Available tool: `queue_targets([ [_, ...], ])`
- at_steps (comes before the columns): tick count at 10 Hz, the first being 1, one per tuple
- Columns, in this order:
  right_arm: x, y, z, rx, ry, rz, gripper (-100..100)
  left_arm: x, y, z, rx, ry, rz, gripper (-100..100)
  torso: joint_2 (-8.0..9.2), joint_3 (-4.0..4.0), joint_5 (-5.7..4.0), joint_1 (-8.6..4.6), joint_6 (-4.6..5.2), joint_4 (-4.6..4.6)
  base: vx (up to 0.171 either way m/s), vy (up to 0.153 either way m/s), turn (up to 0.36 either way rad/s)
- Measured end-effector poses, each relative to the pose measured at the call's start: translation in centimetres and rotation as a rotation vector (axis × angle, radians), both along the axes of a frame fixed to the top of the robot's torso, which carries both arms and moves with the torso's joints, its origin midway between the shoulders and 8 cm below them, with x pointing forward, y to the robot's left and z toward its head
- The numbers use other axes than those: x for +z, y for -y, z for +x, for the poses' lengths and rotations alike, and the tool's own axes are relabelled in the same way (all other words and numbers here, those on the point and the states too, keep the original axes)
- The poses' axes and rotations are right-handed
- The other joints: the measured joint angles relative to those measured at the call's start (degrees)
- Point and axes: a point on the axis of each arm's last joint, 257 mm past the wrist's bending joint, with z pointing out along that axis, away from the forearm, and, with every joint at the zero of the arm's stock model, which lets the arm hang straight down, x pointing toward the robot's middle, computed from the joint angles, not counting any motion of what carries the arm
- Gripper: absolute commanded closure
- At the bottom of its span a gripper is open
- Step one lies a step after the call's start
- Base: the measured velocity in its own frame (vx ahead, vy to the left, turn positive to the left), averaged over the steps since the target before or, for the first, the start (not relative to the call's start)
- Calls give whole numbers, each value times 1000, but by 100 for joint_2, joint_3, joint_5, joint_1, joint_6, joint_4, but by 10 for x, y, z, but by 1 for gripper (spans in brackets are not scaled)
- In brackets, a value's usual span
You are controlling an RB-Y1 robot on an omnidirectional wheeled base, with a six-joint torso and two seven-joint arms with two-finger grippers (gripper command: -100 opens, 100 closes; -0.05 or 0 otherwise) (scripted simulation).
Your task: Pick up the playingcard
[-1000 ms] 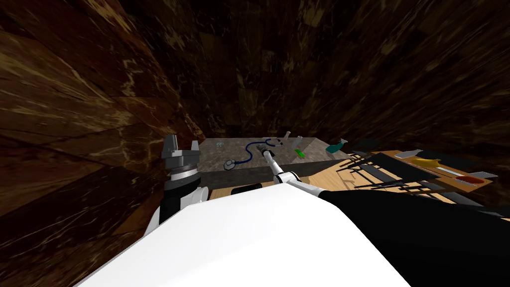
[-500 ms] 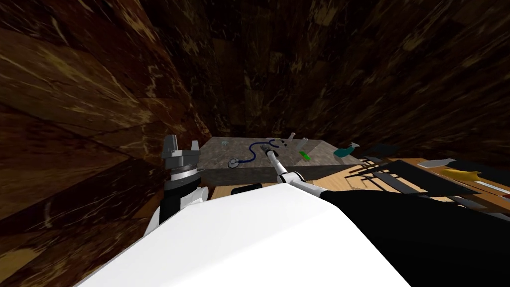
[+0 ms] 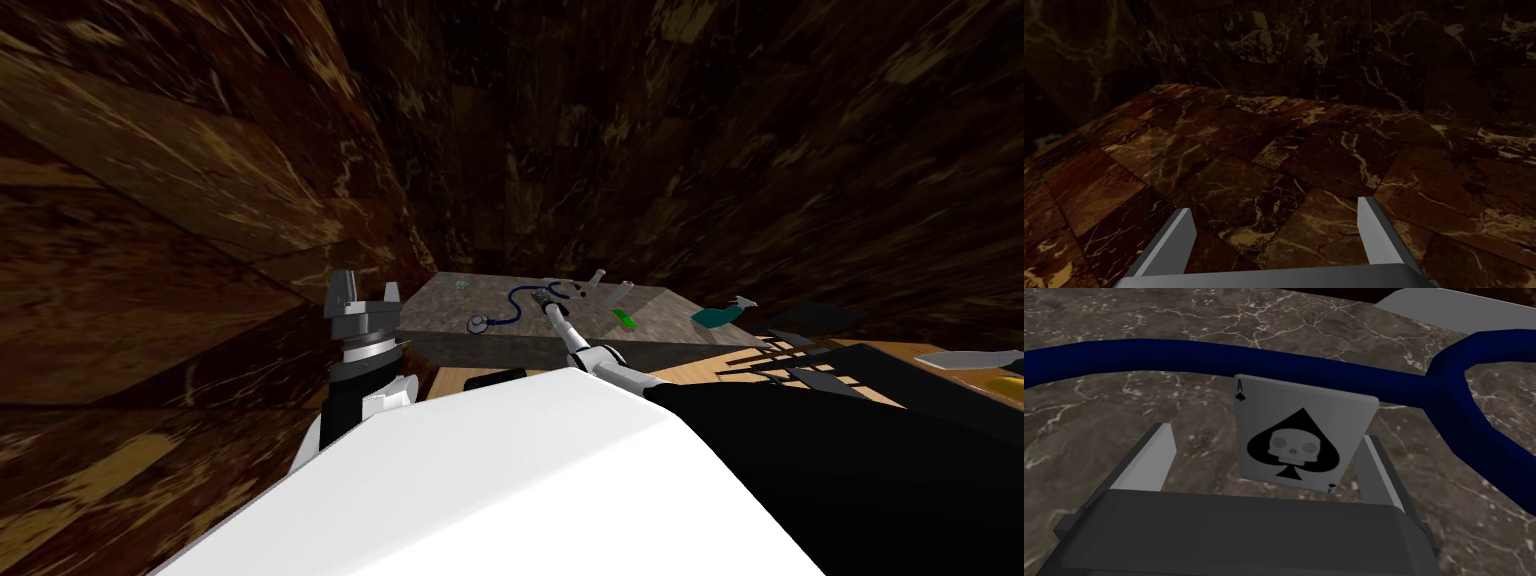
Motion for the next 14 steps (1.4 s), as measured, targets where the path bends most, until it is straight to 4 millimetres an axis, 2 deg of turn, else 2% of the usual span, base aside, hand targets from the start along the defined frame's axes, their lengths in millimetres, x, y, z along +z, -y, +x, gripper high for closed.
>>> queue_targets([
  [2,1,4,-1,-7,2,0,-100,0,0,0,0,0,0,0,-8,-5,-1,-1,0,-2,-11,8,67],
  [3,3,17,-6,-28,5,1,-100,0,0,0,0,0,0,0,-1,-1,-1,-1,-2,-1,-18,12,110],
  [5,4,24,-7,-29,3,-2,-100,0,0,0,0,0,0,0,-8,-4,-1,-2,1,-2,2,5,-6],
  [6,4,24,-6,-31,4,-1,100,0,0,0,0,0,0,0,-9,-5,-1,-3,0,-2,0,0,0],
  [10,4,24,-6,-31,4,-1,100,0,0,0,0,0,0,0,-9,-6,-1,-5,1,-3,0,0,0],
  [11,4,24,-6,-31,4,-1,0,0,0,0,0,0,0,0,-10,-6,-2,-5,0,-3,0,0,0],
  [12,4,24,-6,-31,4,-1,100,0,0,0,0,0,0,0,-10,-6,-2,-5,0,-3,29,-28,-311],
  [13,-1,-1,1,-2,-2,1,100,0,0,0,0,0,0,0,-19,-12,-5,-11,3,-6,41,-18,-152],
  [14,-1,-13,4,7,1,8,100,0,0,0,0,0,0,0,-24,-13,-4,-11,3,-4,11,-5,-2],
])
